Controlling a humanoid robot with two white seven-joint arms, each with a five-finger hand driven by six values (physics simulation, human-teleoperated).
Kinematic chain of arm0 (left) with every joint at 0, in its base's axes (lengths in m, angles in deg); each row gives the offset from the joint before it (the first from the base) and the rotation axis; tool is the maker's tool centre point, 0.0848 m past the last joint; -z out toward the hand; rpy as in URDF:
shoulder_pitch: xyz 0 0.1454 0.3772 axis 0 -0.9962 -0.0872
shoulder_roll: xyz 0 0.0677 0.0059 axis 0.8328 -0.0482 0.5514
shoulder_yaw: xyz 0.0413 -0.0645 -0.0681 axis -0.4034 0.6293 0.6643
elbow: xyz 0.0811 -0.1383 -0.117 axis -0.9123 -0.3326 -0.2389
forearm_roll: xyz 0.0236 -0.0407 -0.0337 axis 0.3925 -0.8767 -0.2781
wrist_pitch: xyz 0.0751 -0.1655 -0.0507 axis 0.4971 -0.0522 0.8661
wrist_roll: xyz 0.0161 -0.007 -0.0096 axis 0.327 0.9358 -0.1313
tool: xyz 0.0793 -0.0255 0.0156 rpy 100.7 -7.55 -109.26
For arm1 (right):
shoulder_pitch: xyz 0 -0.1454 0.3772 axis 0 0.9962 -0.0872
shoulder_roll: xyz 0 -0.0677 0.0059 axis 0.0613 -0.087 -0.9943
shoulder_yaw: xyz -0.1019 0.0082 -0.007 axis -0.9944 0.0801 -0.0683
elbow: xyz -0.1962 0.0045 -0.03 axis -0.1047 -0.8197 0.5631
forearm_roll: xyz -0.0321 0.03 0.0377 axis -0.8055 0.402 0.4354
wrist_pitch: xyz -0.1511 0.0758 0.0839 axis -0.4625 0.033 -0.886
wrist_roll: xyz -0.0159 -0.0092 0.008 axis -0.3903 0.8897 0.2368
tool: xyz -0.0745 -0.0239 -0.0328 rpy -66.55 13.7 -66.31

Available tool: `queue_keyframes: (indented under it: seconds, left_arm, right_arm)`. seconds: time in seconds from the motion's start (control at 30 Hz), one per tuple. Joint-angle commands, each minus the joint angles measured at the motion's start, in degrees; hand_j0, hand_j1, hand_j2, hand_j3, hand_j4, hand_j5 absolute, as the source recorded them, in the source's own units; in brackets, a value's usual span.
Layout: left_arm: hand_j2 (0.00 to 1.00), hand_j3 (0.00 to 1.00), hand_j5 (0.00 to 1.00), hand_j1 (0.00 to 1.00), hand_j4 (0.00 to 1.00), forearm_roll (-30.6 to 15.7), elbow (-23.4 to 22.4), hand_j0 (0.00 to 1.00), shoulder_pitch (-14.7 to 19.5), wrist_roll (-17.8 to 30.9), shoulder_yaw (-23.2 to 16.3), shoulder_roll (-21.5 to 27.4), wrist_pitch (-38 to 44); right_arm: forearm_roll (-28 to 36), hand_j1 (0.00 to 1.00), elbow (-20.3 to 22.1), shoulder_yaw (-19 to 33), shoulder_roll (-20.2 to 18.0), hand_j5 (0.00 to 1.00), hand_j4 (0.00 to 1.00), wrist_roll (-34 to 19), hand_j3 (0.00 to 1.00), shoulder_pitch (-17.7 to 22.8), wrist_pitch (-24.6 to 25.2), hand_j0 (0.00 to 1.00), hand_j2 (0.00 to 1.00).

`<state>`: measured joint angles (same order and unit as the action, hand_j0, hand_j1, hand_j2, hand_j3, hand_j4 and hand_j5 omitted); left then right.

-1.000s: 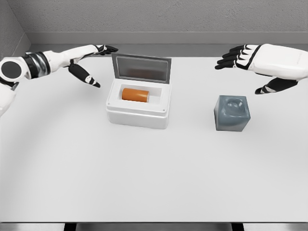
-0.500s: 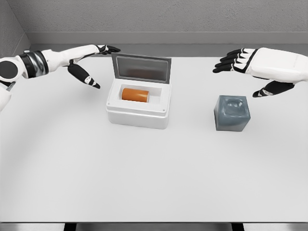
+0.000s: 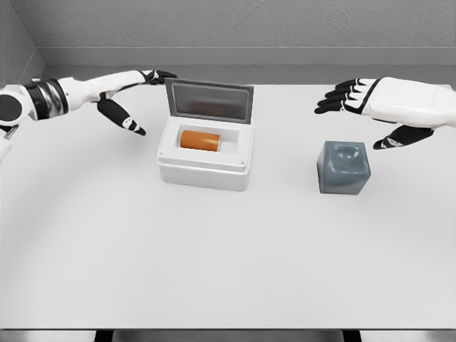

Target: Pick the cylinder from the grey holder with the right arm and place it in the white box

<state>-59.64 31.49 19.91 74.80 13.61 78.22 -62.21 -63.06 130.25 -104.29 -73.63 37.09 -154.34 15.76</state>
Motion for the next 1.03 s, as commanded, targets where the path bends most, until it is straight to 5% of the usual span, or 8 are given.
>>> queue_keyframes:
  seconds: [0.0,0.5,0.73,0.83,1.0]
  left_arm:
    - [1.0,1.0,1.0,1.0,1.0,-0.3,1.0,1.0,0.0,0.0,0.1,0.7,0.1]
    - [1.0,1.0,1.0,1.0,1.0,-1.4,2.7,1.0,-1.5,0.0,1.0,3.3,0.0]
    - [1.0,1.0,1.0,1.0,1.0,-2.8,-6.5,1.0,-3.2,0.0,4.1,6.7,0.0]
    - [1.0,1.0,1.0,1.0,1.0,-2.8,-7.3,1.0,-5.5,0.0,8.0,7.9,-0.1]
    - [1.0,1.0,1.0,1.0,1.0,-2.8,-8.2,1.0,-5.6,0.0,7.9,7.8,-0.1]
  right_arm:
    - [0.4,1.0,0.0,0.1,0.0,1.0,1.0,0.0,1.0,0.0,0.1,1.0,1.0]
    - [0.4,1.0,0.1,0.1,0.0,1.0,1.0,0.0,1.0,-0.2,0.1,1.0,1.0]
    - [0.4,1.0,0.2,0.1,0.0,1.0,1.0,0.0,1.0,0.0,0.1,1.0,1.0]
    - [0.4,1.0,0.2,0.1,-0.1,1.0,1.0,0.0,1.0,0.1,0.1,1.0,1.0]
    - [0.4,1.0,0.2,0.1,-0.2,1.0,1.0,0.0,1.0,0.2,0.1,1.0,1.0]
